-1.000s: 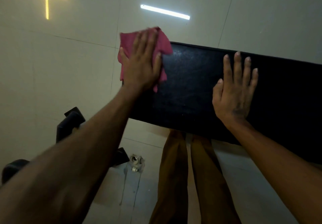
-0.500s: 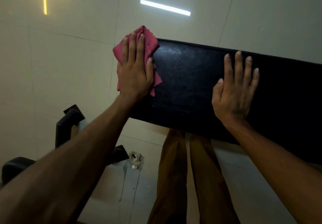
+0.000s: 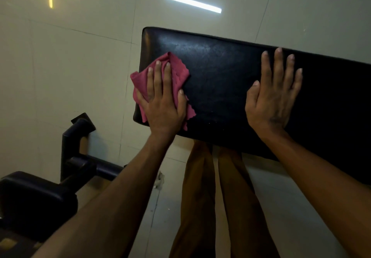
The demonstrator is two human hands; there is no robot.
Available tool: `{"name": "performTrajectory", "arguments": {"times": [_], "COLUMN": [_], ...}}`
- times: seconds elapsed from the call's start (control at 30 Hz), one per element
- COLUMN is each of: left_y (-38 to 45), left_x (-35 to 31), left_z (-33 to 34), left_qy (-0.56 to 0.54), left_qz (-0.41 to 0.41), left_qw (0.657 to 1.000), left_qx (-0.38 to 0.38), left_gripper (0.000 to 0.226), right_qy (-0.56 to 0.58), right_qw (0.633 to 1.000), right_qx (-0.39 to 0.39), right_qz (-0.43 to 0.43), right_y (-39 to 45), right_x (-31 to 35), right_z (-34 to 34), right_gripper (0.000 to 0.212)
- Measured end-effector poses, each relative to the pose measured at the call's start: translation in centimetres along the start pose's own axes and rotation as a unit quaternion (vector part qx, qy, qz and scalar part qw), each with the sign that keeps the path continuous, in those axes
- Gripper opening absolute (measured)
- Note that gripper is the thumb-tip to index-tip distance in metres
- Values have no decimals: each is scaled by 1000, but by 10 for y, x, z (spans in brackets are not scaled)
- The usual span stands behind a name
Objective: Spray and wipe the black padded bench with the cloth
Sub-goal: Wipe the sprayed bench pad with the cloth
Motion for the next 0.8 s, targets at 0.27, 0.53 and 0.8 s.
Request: {"name": "performTrajectory", "arguments": {"times": [0.27,0.53,0.8], "left_y": [-18,-47,-45], "left_x": [19,-22,-71], "left_z": [-2,14,24], "left_qy": [-58,-142,-153], "left_qz": [-205,-379,-271], "left_qw": [971,895,950], "left_qx": [-108,-187,-33], "left_gripper": [64,64,75], "right_qy": [-2,12,65], "right_qw": [1000,1000,996], "right_qx": [-7,2,54], "right_qz": [-2,-3,-22], "right_y": [0,1,6], "right_x": [-1,-2,-5], "right_z": [0,-1,-6], "right_gripper": [62,61,60]}}
Point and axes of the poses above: each hand's wrist, its own y-axis towards the middle knuckle, its own z-axis out of the palm, x = y × z, the point moved 9 cm from there along y, towards the middle knuckle, and after that the axes turned 15 degrees about z, right-handed, at the moved point
